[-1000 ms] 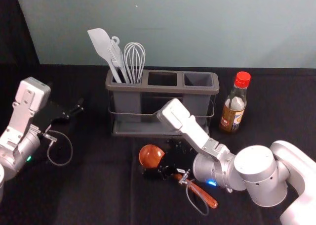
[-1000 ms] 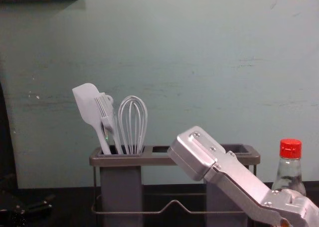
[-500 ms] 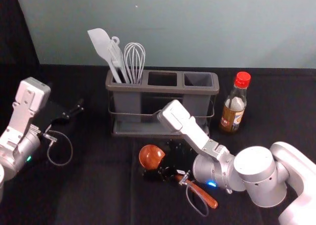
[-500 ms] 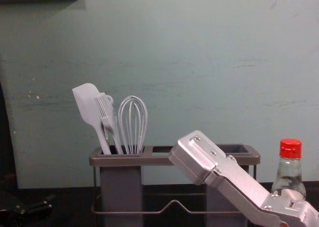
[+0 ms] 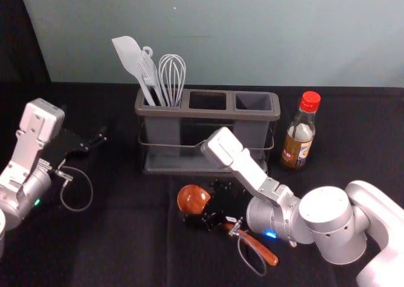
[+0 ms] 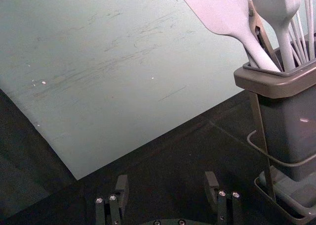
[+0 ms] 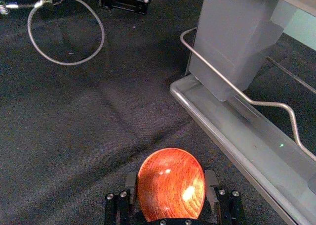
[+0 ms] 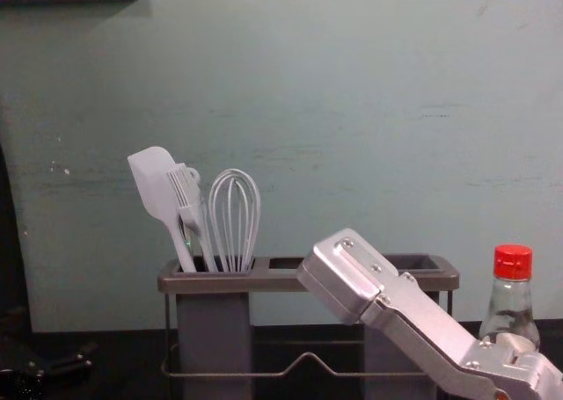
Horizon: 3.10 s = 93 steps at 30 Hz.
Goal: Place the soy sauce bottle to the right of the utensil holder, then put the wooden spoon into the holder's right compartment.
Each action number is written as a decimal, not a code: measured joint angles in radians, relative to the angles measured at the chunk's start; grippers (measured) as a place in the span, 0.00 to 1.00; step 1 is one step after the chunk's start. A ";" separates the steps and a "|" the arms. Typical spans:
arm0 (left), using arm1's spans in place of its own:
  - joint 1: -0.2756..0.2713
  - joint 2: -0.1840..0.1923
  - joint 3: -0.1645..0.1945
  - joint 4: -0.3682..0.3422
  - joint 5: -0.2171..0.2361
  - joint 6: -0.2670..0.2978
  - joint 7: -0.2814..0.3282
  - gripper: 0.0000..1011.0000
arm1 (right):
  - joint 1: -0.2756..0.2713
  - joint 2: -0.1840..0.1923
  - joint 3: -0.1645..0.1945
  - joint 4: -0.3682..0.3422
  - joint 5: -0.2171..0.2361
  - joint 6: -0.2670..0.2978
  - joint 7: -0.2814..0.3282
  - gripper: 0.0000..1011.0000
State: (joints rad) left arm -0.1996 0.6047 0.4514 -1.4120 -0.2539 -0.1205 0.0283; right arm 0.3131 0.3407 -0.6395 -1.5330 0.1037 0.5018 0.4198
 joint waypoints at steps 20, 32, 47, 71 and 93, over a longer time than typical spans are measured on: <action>0.000 0.000 0.000 0.000 0.000 0.000 0.000 0.99 | -0.029 0.014 0.042 -0.044 0.026 -0.057 0.025 0.83; 0.000 0.000 0.000 0.000 0.000 0.000 0.000 0.99 | -0.101 0.082 0.159 -0.174 0.205 -0.296 0.155 0.83; 0.000 0.000 0.000 0.000 0.000 0.000 0.000 0.99 | -0.132 0.141 0.319 -0.236 0.436 -0.603 0.283 0.83; 0.000 0.000 0.000 0.000 0.000 0.000 0.000 0.99 | 0.129 -0.040 0.255 0.040 0.314 -0.688 0.053 0.83; 0.000 0.000 0.000 0.000 0.000 0.000 0.000 0.99 | 0.272 -0.170 0.233 0.318 0.214 -0.752 0.029 0.83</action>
State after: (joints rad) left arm -0.1995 0.6047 0.4514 -1.4119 -0.2539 -0.1205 0.0283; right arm 0.5848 0.1711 -0.4069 -1.2154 0.3181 -0.2503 0.4486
